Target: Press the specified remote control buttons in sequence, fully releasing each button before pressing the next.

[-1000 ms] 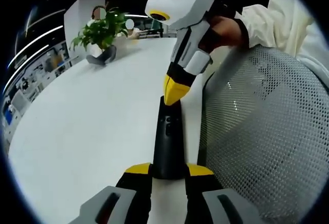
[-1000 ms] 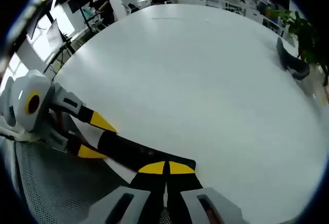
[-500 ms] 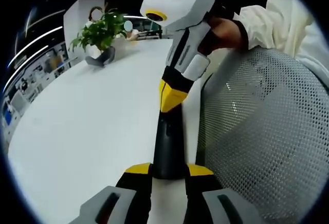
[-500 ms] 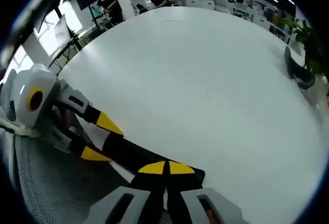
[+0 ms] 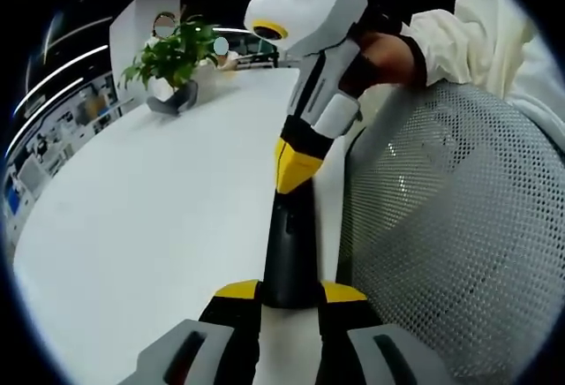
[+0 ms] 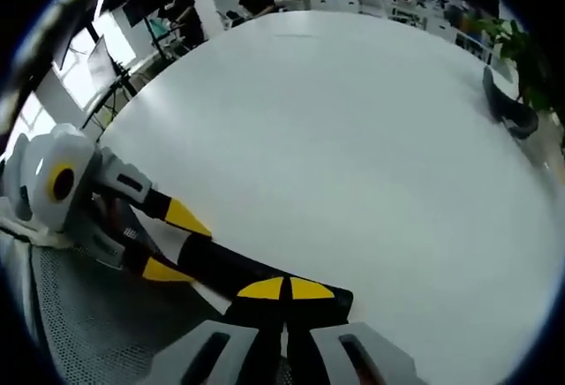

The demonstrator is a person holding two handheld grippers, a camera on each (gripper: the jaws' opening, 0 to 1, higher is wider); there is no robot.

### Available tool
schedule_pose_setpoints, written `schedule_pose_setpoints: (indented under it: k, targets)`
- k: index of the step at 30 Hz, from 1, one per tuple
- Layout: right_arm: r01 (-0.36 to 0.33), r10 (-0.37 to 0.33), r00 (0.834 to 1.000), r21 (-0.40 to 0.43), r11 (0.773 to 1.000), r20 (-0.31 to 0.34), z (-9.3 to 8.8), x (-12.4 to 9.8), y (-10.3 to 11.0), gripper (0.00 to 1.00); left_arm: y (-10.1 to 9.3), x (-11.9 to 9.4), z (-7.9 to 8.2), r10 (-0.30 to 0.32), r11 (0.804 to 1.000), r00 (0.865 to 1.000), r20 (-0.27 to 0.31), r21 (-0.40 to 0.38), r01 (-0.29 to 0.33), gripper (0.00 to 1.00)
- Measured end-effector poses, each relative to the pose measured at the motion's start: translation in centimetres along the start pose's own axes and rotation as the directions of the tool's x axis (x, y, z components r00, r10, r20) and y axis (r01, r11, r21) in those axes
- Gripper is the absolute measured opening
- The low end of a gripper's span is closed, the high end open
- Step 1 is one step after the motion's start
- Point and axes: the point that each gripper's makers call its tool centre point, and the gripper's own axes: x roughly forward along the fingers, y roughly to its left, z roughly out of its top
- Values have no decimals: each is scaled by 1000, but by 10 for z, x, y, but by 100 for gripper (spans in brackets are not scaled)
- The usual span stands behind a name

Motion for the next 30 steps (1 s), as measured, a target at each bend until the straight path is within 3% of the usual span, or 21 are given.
schedule_pose_setpoints:
  k: [16, 23, 30]
  targets:
    - [-2, 3, 1000, -40, 999, 4, 0, 2, 0, 0, 1, 1, 0, 0, 1000, 1000, 0, 3, 0, 24]
    - [-25, 24, 1000, 34, 999, 10, 1, 1, -1, 0, 1, 1, 0, -1, 1000, 1000, -2, 8, 1, 24]
    - [-3, 3, 1000, -22, 1000, 3, 1, 2, 1, 0, 1, 2, 0, 0, 1000, 1000, -6, 8, 0, 24]
